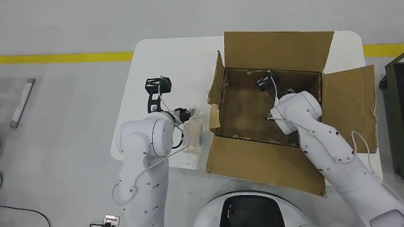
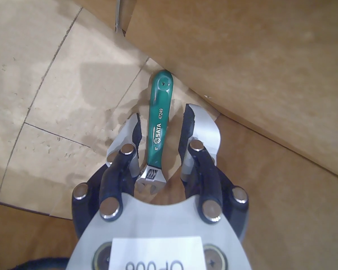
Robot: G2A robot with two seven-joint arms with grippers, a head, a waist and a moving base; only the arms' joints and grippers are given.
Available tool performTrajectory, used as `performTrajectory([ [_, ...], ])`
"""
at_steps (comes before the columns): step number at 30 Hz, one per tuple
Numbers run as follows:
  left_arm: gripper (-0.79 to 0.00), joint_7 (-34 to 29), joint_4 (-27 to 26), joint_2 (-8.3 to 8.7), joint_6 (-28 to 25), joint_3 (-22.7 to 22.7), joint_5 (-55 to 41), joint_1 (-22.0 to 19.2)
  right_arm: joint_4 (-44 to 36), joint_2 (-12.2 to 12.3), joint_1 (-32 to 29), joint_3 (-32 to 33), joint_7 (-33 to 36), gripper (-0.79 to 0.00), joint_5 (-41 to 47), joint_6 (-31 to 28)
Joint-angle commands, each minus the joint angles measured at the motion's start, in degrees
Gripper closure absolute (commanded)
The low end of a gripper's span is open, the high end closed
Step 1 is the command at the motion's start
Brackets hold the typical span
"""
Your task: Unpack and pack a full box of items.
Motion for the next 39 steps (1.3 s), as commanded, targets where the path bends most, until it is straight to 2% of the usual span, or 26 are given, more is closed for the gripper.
performTrajectory([
  [1,-0.785,0.00,0.00,0.00,0.00,0.00,0.00,0.00,0.43,-0.17,0.15,0.12,-0.01,-0.339,-0.03,0.25],
  [14,-0.785,0.00,0.00,0.00,0.00,0.00,0.00,0.00,2.18,-1.19,0.12,1.27,-0.66,-0.320,2.83,-0.13],
  [22,-0.785,0.00,0.00,0.00,0.00,0.00,0.00,0.00,2.27,-1.59,-0.04,2.91,-0.81,-0.274,7.12,-1.41],
  [26,-0.785,0.00,0.00,0.00,0.00,0.00,0.00,0.00,-0.47,-1.64,-0.34,4.22,-0.24,-0.280,10.22,-2.93],
  [30,-0.785,0.00,0.00,0.00,0.00,0.00,0.00,0.00,-4.43,-1.42,-1.11,4.99,0.65,-0.305,8.36,-3.50],
  [35,-0.785,0.00,0.00,0.00,0.00,0.00,0.00,0.00,-3.21,-1.49,-1.22,5.28,0.61,-0.305,6.83,-3.01],
  [39,-0.785,0.00,0.00,0.00,0.00,0.00,0.00,0.00,-1.76,-1.74,-1.15,4.71,0.25,-0.336,6.49,-2.59],
])
